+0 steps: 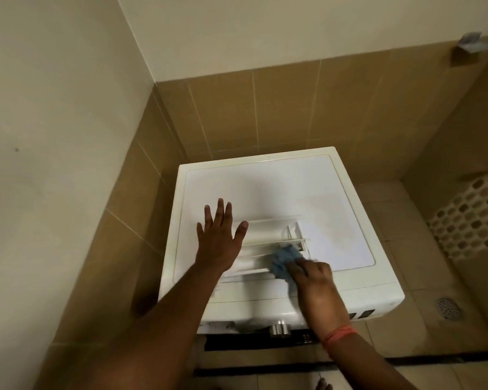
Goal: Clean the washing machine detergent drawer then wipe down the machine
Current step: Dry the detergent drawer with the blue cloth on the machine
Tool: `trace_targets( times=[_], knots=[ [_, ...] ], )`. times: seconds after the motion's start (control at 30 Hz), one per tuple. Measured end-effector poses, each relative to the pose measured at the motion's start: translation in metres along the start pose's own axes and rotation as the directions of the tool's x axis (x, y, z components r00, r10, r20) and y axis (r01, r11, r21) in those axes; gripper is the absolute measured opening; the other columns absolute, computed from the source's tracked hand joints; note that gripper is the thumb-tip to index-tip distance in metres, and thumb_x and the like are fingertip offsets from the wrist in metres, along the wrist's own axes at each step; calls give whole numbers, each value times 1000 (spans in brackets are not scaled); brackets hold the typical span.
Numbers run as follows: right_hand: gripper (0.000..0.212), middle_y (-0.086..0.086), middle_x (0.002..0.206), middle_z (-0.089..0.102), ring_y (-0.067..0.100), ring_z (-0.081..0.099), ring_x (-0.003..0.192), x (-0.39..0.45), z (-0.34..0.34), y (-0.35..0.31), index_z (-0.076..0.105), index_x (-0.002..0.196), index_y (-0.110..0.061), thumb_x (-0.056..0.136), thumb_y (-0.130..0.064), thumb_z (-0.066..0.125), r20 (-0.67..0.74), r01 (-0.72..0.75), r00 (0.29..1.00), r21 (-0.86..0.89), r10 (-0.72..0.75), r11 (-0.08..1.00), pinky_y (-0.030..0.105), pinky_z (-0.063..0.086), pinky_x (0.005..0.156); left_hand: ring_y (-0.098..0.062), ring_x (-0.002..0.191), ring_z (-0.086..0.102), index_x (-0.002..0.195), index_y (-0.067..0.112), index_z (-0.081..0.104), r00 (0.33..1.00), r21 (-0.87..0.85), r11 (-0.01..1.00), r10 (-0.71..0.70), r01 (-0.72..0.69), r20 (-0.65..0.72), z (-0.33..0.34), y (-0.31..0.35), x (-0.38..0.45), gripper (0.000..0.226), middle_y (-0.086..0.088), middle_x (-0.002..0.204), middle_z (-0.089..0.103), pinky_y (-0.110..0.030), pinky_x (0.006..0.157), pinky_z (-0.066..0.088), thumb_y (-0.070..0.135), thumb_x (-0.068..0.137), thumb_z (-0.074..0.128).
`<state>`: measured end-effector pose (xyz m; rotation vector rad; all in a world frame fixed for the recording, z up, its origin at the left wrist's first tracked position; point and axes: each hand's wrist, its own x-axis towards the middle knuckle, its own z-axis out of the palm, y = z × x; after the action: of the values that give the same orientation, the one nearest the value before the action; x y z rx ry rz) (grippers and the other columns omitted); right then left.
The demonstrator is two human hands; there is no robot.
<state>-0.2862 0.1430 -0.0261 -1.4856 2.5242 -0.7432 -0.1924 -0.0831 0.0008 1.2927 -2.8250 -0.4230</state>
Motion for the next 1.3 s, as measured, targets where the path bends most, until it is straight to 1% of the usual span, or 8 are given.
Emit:
trace_targets(
  times=[0.1,0.37,0.6,0.77,0.9,1.03,1.13,1.3],
  knots=[
    [64,12,120,60,33,53,92,0,14,-25,65,118,-14,59,9,72,-101,-43,994,-12,42,999,42,56,69,-26,150,-15,156,27,0,1000,-57,998,-3,3,9,-1,-3,1,81,3,163,-14,-53,119,2,69,87,3],
    [61,5,116,59,25,52,95,12,57,-97,64,120,-18,64,1,72,-56,120,992,59,-117,991,33,54,67,-24,150,-13,156,26,1,999,-173,984,39,-39,-5,-1,-15,-1,78,4,164,-13,-54,121,1,66,88,-1],
    [52,15,100,64,34,53,80,5,24,-19,72,100,-8,56,18,71,-259,-324,912,19,317,946,43,55,64,-28,151,-10,157,24,5,997,-167,983,76,-79,-20,2,-17,-3,80,1,164,-9,-54,121,7,66,89,2],
    [43,4,102,64,26,51,86,20,61,-96,71,103,-19,67,-3,55,-109,-78,991,-19,76,997,30,46,63,-29,151,-7,157,24,5,998,-118,991,68,-69,-15,3,-16,-2,78,0,164,-8,-54,120,8,65,90,4],
    [50,1,102,66,24,56,81,26,46,-97,71,109,-20,61,-3,68,-37,32,999,-125,-37,992,29,49,56,-28,151,-6,157,25,3,998,-44,998,51,-52,-29,4,-19,1,78,1,164,-8,-52,119,5,68,92,3],
    [47,3,101,67,26,54,82,13,4,-14,72,108,-20,66,-5,58,-19,-75,997,-241,72,968,34,53,63,-29,151,-7,156,26,3,997,-34,998,59,-61,-53,3,-18,1,85,1,164,-9,-52,118,4,71,85,-5],
    [49,6,100,66,27,55,84,13,-8,11,73,103,-14,58,7,72,-20,-177,984,-239,177,955,34,56,63,-29,151,-8,157,25,4,997,-19,999,42,-43,-59,4,-16,3,81,1,164,-9,-54,118,4,70,89,1],
    [34,8,98,67,30,57,83,30,15,-38,73,91,-15,69,-8,48,39,17,999,-195,-10,981,33,53,63,-27,150,-11,156,28,1,999,-29,999,26,-27,-27,6,-11,3,88,3,163,-12,-54,118,1,72,81,-8]
  ],
)
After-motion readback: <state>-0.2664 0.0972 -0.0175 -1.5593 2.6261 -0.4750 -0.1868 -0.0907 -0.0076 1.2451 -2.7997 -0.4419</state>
